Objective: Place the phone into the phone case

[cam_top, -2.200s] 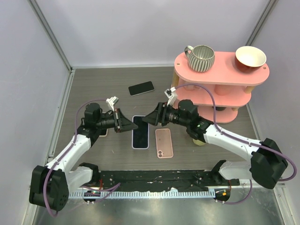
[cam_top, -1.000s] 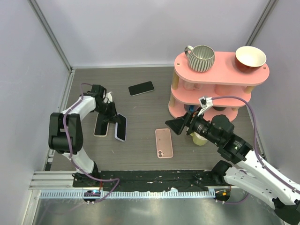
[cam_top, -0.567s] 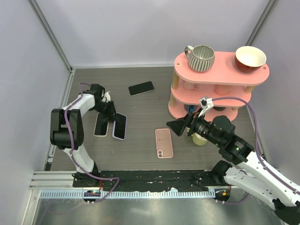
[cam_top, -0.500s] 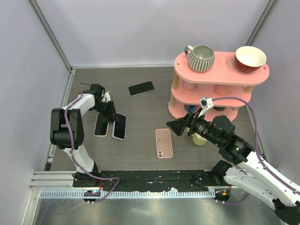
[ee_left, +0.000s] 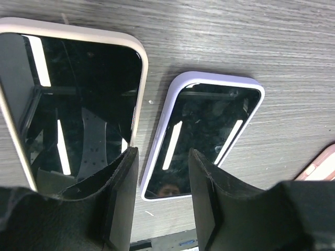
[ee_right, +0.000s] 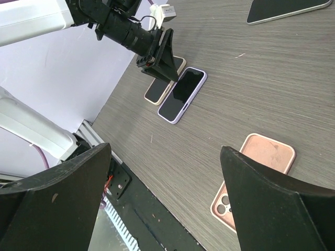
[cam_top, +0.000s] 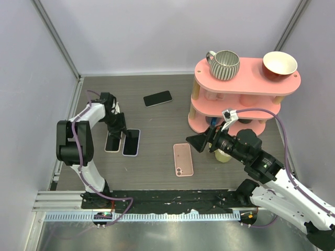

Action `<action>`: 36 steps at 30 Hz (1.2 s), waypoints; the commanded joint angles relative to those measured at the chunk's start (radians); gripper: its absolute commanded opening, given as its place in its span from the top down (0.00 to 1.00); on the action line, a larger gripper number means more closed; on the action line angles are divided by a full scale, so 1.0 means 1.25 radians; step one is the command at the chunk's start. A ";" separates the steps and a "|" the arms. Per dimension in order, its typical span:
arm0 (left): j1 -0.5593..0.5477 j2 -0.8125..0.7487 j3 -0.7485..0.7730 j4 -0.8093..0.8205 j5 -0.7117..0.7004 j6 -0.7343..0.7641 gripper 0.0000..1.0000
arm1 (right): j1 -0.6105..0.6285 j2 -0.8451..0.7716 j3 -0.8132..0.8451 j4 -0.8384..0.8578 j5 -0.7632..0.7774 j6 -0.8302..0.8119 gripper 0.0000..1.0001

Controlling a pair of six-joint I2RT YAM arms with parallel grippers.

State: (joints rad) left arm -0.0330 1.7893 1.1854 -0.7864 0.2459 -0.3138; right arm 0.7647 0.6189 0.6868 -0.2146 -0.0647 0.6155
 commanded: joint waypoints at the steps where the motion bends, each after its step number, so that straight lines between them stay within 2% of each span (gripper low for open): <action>1: 0.003 -0.059 0.057 -0.029 -0.048 -0.015 0.53 | 0.002 -0.013 0.019 0.010 0.006 0.008 0.09; 2: 0.003 -0.072 0.073 -0.024 -0.046 -0.018 0.52 | 0.003 -0.015 0.019 0.010 0.008 0.009 0.09; 5: 0.002 -0.112 0.109 0.035 -0.015 -0.036 0.38 | 0.003 -0.015 0.016 0.012 0.005 0.010 0.09; 6: 0.002 -0.120 0.119 0.086 -0.007 -0.045 0.18 | 0.003 -0.017 0.014 0.013 0.006 0.003 0.09; 9: 0.002 -0.100 0.178 0.164 0.018 -0.067 0.12 | 0.003 -0.019 0.019 0.002 0.017 -0.010 0.09; 13: 0.001 0.000 0.262 0.257 0.060 -0.123 0.12 | 0.003 -0.032 0.043 -0.049 0.042 -0.032 0.09; 20: 0.002 0.210 0.388 0.440 0.117 -0.294 0.14 | 0.003 -0.025 0.098 -0.123 0.114 -0.073 0.09; 25: -0.025 0.391 0.590 0.378 0.081 -0.295 0.14 | 0.003 -0.032 0.124 -0.152 0.176 -0.073 0.10; 36: -0.037 0.668 0.842 0.542 0.195 -0.531 0.14 | 0.003 -0.028 0.128 -0.158 0.224 -0.081 0.10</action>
State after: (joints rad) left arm -0.0723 2.5492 2.1521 -0.2321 0.4042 -0.8528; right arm 0.7647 0.5766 0.8009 -0.4240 0.1738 0.5411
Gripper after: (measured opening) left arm 0.861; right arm 0.904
